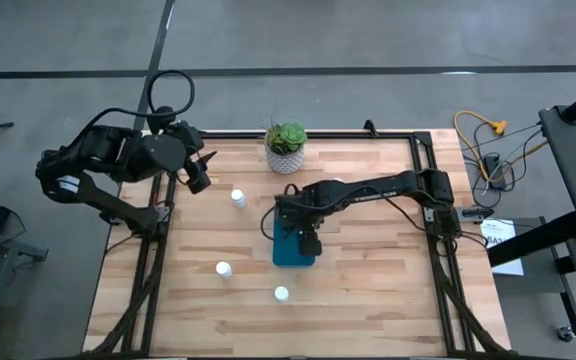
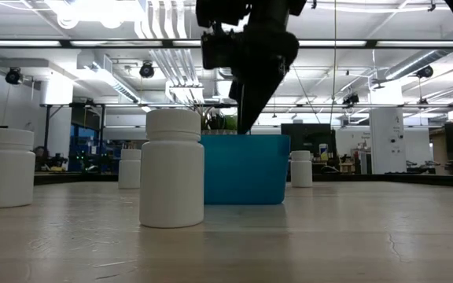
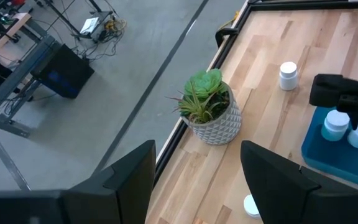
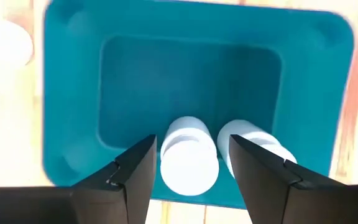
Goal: Pick and place pill bottles into a basket
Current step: Put the white medicine bottle into the blue bin
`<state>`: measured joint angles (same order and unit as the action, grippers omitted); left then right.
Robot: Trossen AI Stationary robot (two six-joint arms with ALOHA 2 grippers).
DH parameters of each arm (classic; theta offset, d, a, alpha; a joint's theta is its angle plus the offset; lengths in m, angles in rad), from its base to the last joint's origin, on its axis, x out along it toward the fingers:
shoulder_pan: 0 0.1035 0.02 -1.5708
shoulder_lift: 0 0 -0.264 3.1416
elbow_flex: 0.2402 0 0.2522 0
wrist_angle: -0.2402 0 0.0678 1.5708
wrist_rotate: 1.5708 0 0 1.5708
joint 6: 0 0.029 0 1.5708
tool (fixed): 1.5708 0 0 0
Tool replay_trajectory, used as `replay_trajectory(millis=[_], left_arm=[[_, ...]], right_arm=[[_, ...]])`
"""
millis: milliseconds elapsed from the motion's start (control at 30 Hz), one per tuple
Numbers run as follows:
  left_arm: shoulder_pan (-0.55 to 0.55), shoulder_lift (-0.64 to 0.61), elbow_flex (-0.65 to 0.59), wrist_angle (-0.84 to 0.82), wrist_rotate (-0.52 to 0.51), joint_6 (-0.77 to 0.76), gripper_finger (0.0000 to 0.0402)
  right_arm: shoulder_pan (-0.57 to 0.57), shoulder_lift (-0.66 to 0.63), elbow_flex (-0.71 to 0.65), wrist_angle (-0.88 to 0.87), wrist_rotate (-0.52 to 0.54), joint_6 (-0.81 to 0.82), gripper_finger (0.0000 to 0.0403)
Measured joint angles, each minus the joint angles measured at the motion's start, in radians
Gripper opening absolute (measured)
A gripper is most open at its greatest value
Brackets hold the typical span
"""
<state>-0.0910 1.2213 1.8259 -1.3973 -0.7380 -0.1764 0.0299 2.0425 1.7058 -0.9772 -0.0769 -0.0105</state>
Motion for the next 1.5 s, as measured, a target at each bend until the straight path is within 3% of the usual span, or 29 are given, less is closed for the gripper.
replay_trajectory(millis=[467, 867, 1200, 1500], left_arm=[[0.000, 0.001, 0.000, -0.001, 0.000, 0.000, 0.0219], [0.000, 0.001, 0.000, -0.004, -0.001, 0.000, 0.0219], [0.000, 0.000, 0.000, -0.005, 0.000, 0.000, 0.0219], [0.000, 0.002, 0.000, -0.006, -0.001, 0.000, 0.0219]], right_arm=[[-0.017, -0.011, 0.168, -0.107, 0.000, -0.007, 0.0194], [-0.109, -0.012, 0.313, -0.297, 0.029, -0.059, 0.0194], [-0.219, -0.039, 0.334, -0.360, 0.028, -0.132, 0.0194], [-0.317, -0.141, 0.289, -0.392, 0.025, -0.233, 0.0194]])
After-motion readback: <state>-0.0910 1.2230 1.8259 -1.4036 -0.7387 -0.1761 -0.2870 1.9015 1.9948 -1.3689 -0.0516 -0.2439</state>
